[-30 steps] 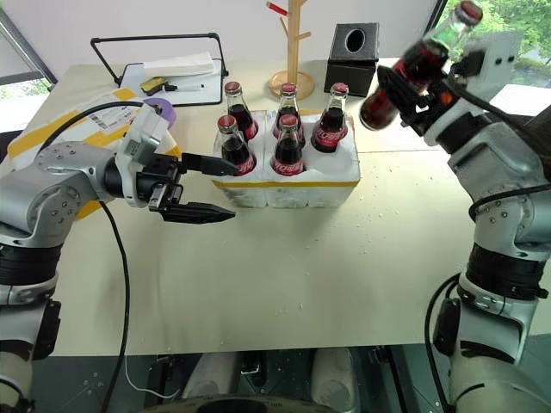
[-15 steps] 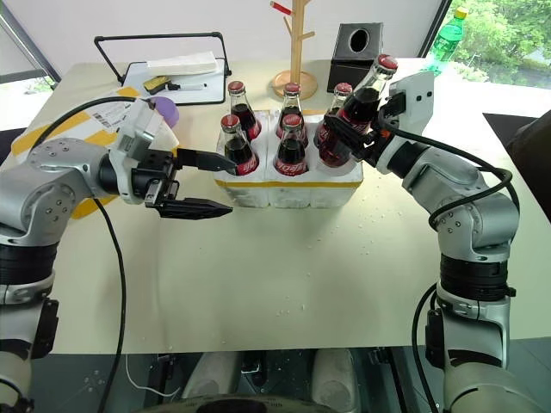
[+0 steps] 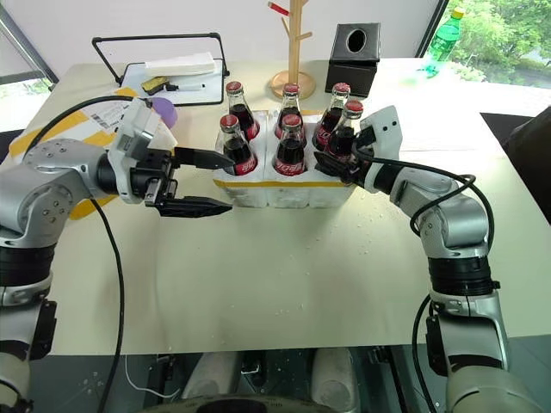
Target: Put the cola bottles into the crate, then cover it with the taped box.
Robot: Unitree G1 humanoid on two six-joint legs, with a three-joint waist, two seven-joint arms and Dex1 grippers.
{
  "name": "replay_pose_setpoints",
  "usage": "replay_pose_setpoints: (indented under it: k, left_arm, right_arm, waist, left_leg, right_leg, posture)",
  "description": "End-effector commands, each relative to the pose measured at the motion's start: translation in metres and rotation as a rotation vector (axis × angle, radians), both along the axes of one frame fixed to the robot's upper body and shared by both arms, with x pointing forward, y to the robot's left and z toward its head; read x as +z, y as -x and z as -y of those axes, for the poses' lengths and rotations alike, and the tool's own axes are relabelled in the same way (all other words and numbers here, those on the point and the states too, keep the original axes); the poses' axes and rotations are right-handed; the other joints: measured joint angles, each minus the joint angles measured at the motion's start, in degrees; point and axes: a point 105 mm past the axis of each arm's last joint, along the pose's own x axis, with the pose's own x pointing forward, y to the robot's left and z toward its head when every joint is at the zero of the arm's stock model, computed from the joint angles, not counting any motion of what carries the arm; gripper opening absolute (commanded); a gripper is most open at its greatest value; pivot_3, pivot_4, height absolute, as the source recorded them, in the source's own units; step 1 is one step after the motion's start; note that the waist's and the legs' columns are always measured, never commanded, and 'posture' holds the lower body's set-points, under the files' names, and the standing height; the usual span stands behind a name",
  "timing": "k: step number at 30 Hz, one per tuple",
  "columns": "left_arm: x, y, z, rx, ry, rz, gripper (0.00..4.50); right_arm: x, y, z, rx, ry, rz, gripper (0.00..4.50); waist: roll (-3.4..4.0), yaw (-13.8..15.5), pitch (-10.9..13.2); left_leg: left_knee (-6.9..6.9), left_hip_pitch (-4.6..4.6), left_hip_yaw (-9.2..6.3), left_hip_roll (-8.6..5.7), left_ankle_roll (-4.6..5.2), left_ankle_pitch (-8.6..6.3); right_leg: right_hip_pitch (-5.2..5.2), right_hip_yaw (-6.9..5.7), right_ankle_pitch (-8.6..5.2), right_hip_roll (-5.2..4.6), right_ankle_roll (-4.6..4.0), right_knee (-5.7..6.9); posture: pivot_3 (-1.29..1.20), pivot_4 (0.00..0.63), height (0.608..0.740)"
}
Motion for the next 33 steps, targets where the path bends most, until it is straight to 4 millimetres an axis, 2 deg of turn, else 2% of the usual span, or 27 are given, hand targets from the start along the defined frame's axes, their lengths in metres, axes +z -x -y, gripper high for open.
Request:
replay_pose_setpoints:
  k: [1, 5, 9, 11, 16, 19, 22, 26, 28, 33]
  left_arm:
    - [0.010, 0.002, -0.009, 0.055, 0.011, 0.061, 4.50]
    - [0.009, -0.003, -0.031, 0.229, -0.017, 0.126, 4.50]
    - [0.015, -0.013, -0.073, 0.544, -0.099, 0.284, 4.50]
    - [0.015, -0.012, -0.103, 0.715, -0.195, 0.364, 4.50]
    - [0.002, 0.015, -0.171, 1.026, -0.501, 0.502, 4.50]
    - [-0.010, 0.035, -0.218, 1.201, -0.711, 0.567, 4.50]
    - [-0.024, 0.041, -0.247, 1.278, -0.851, 0.615, 4.50]
    - [-0.043, 0.039, -0.271, 1.309, -0.942, 0.645, 4.50]
    - [-0.055, 0.032, -0.282, 1.303, -0.995, 0.672, 4.50]
    - [-0.070, 0.013, -0.302, 1.323, -1.019, 0.712, 4.50]
  right_arm:
    - [0.004, -0.003, -0.003, 0.013, 0.019, 0.024, 4.44]
    - [0.014, 0.003, -0.001, 0.042, 0.021, 0.043, 4.44]
    - [0.041, 0.018, 0.015, 0.080, -0.008, 0.073, 4.44]
    - [0.059, 0.026, 0.026, 0.093, -0.029, 0.090, 4.44]
    - [0.097, 0.038, 0.051, 0.111, -0.056, 0.118, 4.44]
    - [0.110, 0.043, 0.053, 0.158, -0.031, 0.142, 4.44]
    - [0.119, 0.049, 0.044, 0.233, -0.053, 0.150, 4.44]
    - [0.121, 0.055, 0.032, 0.304, -0.048, 0.162, 4.44]
    - [0.118, 0.058, 0.028, 0.323, -0.026, 0.158, 4.44]
    - [0.123, 0.090, 0.025, 0.442, 0.016, 0.177, 4.44]
  waist:
    - [0.00, -0.2, 0.0]
    - [0.00, -0.7, 0.0]
    - [0.01, -0.7, 0.0]
    - [0.01, -0.7, 0.0]
    - [0.02, -0.8, 0.0]
    - [0.02, -0.8, 0.0]
    - [0.02, -0.6, 0.0]
    - [0.00, -0.6, 0.0]
    - [0.01, -0.6, 0.0]
    - [-0.03, -0.5, 0.0]
  left_leg:
    - [0.00, 0.01, 0.00, 0.01, 0.00, 0.00]
    - [-0.02, 0.01, -0.02, 0.05, 0.00, 0.00]
    - [-0.06, 0.00, -0.04, 0.06, 0.00, 0.00]
    - [-0.06, -0.02, -0.03, 0.06, 0.00, -0.01]
    - [-0.13, -0.01, 0.02, 0.08, -0.03, -0.04]
    - [-0.17, -0.05, 0.05, 0.11, -0.05, -0.05]
    - [-0.23, -0.05, 0.06, 0.13, -0.08, -0.07]
    - [-0.25, -0.13, 0.06, 0.13, -0.20, -0.16]
    - [-0.26, -0.16, 0.09, 0.12, -0.18, -0.18]
    - [-0.33, -0.28, 0.15, 0.12, -0.05, -0.10]
  right_leg:
    - [0.00, 0.00, 0.00, 0.00, 0.00, 0.00]
    - [0.01, 0.00, 0.00, 0.00, 0.00, 0.00]
    - [-0.01, -0.01, 0.00, 0.00, 0.00, -0.01]
    - [-0.01, -0.02, 0.00, -0.01, 0.00, -0.02]
    - [-0.09, 0.00, -0.01, -0.03, -0.02, -0.09]
    - [-0.21, 0.01, -0.01, -0.04, -0.04, -0.09]
    - [-0.27, 0.01, 0.00, -0.06, -0.07, -0.08]
    - [-0.61, 0.01, 0.04, -0.14, -0.13, -0.09]
    - [-0.68, 0.01, 0.05, -0.18, -0.13, -0.07]
    - [-0.64, 0.01, 0.07, -0.21, -0.13, 0.01]
  posture:
    - [0.00, 0.150, 0.740]
    - [0.00, 0.150, 0.740]
    - [0.00, 0.150, 0.740]
    - [0.00, 0.150, 0.740]
    - [0.00, 0.150, 0.740]
    - [0.00, 0.150, 0.740]
    - [0.00, 0.150, 0.740]
    - [0.00, 0.150, 0.740]
    - [0.00, 0.150, 0.740]
    - [0.00, 0.150, 0.740]
